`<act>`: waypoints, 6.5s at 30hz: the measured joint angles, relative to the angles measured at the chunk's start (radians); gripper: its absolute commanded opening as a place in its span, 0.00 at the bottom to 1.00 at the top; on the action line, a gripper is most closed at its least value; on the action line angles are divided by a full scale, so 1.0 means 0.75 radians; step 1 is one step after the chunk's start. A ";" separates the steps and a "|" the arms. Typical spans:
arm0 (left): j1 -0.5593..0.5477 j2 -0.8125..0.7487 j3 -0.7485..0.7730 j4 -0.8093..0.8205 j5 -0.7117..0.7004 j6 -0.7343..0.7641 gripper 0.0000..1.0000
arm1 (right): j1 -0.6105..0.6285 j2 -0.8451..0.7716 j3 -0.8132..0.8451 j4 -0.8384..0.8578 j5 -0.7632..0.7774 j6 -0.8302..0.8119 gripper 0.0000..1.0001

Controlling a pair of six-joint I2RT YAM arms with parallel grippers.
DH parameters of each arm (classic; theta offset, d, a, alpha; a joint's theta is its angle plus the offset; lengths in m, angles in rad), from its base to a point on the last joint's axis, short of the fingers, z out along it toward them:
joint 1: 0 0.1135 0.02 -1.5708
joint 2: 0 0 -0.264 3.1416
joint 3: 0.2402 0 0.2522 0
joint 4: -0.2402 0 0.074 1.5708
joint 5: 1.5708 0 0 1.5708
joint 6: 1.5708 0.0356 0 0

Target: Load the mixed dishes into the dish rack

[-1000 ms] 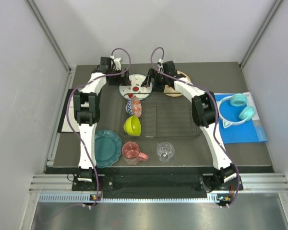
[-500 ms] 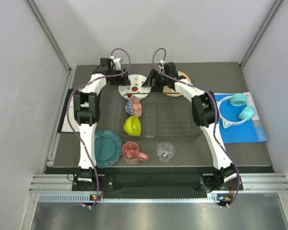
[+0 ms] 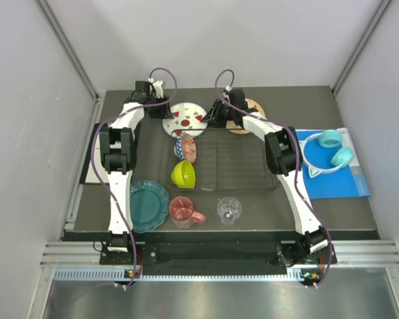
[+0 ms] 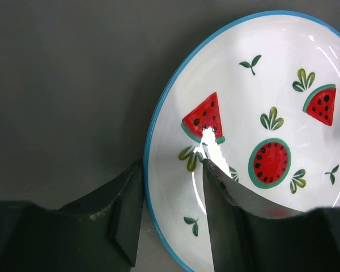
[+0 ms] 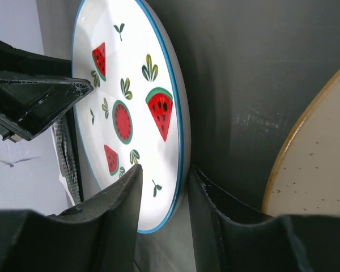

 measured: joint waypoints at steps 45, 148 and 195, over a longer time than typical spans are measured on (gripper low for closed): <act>-0.014 -0.089 -0.026 -0.071 0.242 -0.173 0.99 | 0.052 -0.108 -0.044 0.051 -0.028 -0.074 0.00; 0.614 -1.238 -1.050 -0.263 0.587 -0.097 0.99 | 0.541 -1.397 -1.231 -0.160 0.756 -2.328 0.00; 0.614 -1.238 -1.031 -0.240 0.593 -0.120 0.99 | 0.316 -1.588 -1.027 -0.267 0.649 -1.944 1.00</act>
